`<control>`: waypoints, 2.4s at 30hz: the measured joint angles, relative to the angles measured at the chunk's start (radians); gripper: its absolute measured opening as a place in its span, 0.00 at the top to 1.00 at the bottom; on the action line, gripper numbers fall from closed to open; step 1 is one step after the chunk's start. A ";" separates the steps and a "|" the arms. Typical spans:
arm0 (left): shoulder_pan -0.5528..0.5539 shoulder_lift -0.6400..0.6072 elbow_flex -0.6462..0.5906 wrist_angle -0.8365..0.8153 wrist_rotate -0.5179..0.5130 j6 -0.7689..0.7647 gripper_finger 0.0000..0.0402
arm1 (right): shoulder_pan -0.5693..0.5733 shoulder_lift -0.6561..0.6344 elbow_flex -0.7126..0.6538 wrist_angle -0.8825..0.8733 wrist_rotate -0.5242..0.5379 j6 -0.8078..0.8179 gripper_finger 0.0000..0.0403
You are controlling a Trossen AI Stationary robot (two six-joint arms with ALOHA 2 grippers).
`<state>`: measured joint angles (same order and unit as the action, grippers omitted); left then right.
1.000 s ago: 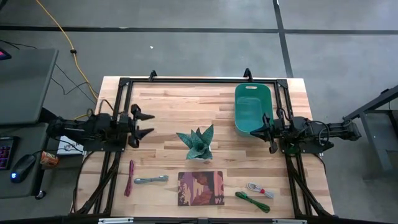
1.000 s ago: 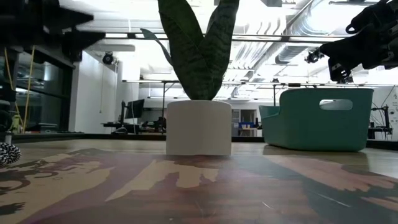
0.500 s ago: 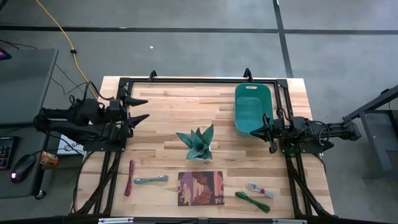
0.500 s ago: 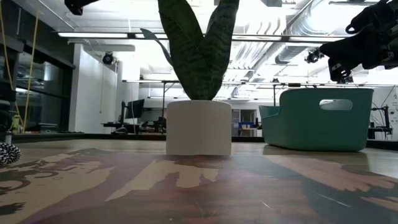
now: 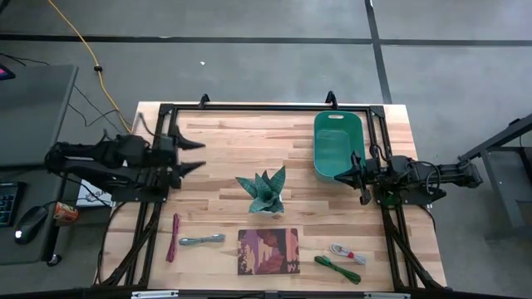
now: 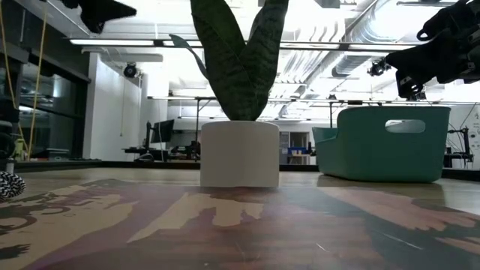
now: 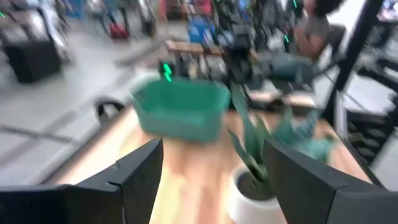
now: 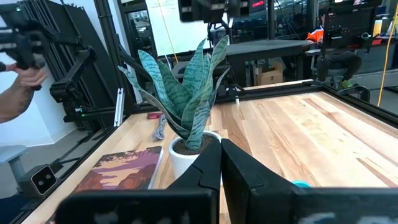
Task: Pick and place USB-C Cables
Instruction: Put the white patterned charger cable into the green container
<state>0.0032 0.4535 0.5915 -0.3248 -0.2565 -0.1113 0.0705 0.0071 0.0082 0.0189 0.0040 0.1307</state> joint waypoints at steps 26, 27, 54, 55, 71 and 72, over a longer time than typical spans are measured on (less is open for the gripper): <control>-0.658 0.812 0.157 -0.283 0.132 -0.686 0.36 | 0.000 0.000 0.000 0.000 0.000 0.000 1.00; -0.683 0.846 0.157 -0.277 0.132 -0.716 0.36 | 0.000 0.000 0.000 0.000 0.000 0.000 1.00; -0.852 1.146 0.161 -0.346 0.129 -0.989 0.75 | 0.000 0.000 0.000 0.000 0.000 0.000 1.00; -0.851 1.141 0.159 -0.352 0.128 -0.980 0.82 | 0.000 0.000 0.000 0.000 0.000 0.000 1.00; -0.794 0.891 0.256 -0.476 0.019 -0.650 1.00 | 0.000 0.000 0.000 0.006 0.000 0.014 1.00; -0.795 0.850 0.264 -0.469 -0.035 -0.621 1.00 | 0.000 0.000 0.000 0.008 0.000 0.024 1.00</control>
<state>-0.7918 1.3033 0.8552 -0.7938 -0.2919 -0.7327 0.0704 0.0071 0.0082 0.0265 0.0038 0.1542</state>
